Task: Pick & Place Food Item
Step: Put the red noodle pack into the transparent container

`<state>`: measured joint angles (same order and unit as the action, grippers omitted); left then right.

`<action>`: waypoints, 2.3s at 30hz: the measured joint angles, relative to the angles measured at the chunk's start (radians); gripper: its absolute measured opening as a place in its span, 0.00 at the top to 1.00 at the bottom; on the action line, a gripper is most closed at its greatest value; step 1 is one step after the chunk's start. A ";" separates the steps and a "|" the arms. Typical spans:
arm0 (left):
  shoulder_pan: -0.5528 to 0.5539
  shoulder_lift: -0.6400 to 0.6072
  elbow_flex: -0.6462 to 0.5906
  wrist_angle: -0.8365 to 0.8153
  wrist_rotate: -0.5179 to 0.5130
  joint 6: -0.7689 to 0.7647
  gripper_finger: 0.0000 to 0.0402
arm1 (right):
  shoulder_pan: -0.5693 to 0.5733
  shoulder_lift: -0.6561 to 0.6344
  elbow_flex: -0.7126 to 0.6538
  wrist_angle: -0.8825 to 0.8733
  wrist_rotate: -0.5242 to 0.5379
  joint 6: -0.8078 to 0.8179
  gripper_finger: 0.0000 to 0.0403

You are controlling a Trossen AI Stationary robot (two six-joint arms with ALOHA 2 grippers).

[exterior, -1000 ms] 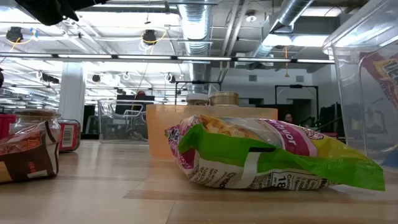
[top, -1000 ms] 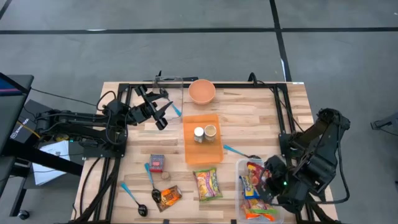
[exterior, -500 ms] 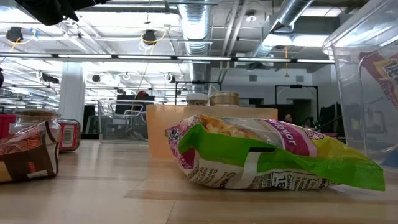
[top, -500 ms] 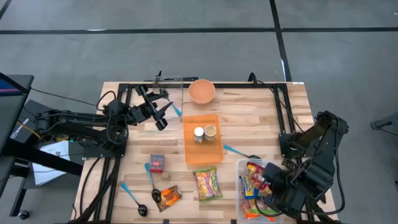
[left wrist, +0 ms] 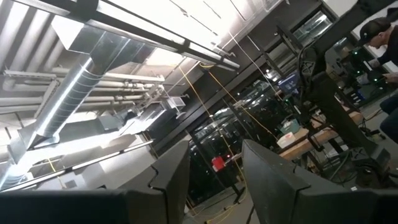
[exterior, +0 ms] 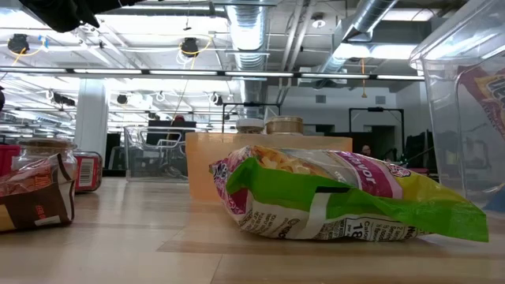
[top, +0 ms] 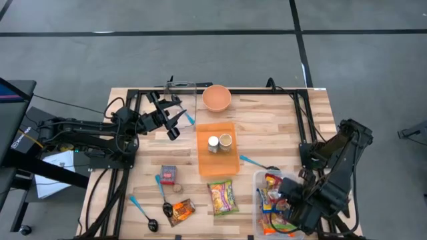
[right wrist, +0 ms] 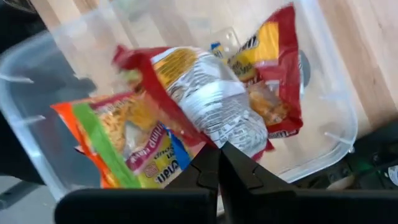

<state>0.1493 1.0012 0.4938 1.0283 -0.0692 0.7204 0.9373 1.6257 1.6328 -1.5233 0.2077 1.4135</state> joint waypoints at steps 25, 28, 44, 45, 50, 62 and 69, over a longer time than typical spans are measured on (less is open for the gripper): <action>-0.001 0.000 0.000 0.000 0.000 -0.004 0.65 | 0.045 -0.003 -0.183 0.363 -0.146 0.147 1.00; -0.001 0.000 0.000 0.000 0.000 -0.004 0.65 | 0.045 -0.003 -0.183 0.401 -0.147 0.128 1.00; -0.002 0.000 0.000 -0.003 0.000 -0.004 0.65 | 0.043 0.000 -0.334 0.487 -0.227 0.124 1.00; -0.002 0.000 0.000 -0.003 0.000 -0.004 0.65 | 0.043 -0.001 -0.342 0.495 -0.228 0.124 1.00; -0.002 0.000 0.000 -0.003 0.000 -0.004 0.65 | 0.037 -0.001 -0.357 0.491 -0.229 0.124 1.00; -0.002 0.000 0.000 -0.003 0.000 -0.004 0.65 | -0.011 -0.001 -0.358 0.350 -0.217 0.184 0.87; -0.002 0.000 0.000 -0.003 0.000 -0.004 0.65 | -0.045 -0.001 -0.358 0.336 -0.201 0.145 0.82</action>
<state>0.1478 1.0012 0.4938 1.0252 -0.0694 0.7167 0.8923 1.6249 1.2747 -1.1873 0.0070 1.5581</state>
